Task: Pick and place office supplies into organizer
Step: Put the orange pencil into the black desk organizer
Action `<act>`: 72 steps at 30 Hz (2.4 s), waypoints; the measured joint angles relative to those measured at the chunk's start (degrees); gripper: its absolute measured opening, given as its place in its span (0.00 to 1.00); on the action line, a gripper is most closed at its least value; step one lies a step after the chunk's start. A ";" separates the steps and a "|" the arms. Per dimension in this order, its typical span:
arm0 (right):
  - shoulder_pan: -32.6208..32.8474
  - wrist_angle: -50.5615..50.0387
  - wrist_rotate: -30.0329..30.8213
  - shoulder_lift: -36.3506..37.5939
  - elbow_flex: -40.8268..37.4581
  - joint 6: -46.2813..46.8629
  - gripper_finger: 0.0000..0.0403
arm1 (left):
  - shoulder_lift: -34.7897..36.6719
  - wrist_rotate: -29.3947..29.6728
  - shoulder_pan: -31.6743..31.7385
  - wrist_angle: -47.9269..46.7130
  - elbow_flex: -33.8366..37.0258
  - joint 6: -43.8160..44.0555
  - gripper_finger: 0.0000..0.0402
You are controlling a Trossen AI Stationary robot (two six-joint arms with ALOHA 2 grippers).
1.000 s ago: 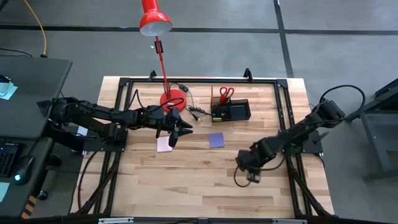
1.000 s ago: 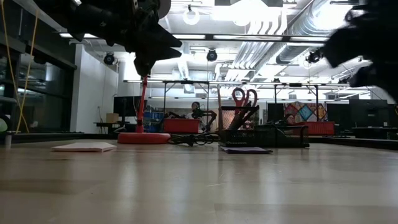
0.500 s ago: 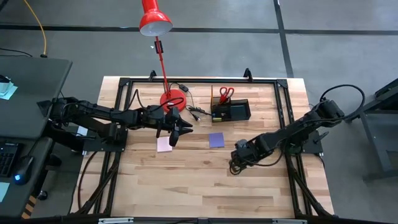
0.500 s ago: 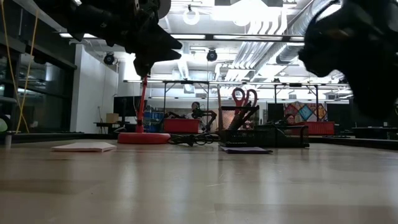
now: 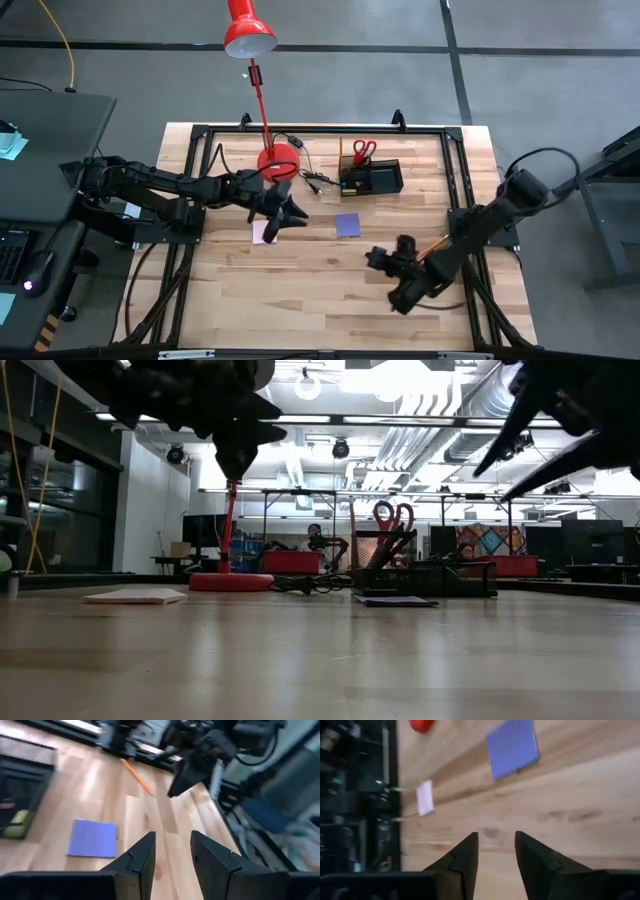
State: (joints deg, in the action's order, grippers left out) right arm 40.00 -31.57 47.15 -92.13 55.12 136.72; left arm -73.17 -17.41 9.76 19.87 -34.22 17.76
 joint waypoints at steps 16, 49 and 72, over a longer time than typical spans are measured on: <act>-5.85 -52.32 -10.64 -27.55 45.51 -2.76 0.13 | 0.02 -10.81 0.00 0.54 0.00 -2.60 0.28; -15.51 -58.38 -23.52 -11.77 39.79 -26.60 0.35 | -1.11 3.16 -5.65 2.18 0.00 -12.39 0.28; -16.69 -50.34 -60.42 -11.63 13.66 -105.30 0.27 | -1.11 -3.28 -5.60 -1.23 0.00 -9.79 0.28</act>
State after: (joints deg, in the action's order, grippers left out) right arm 23.31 -81.91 -13.28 -103.77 68.78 31.42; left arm -74.28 -20.69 4.16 18.63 -34.22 7.97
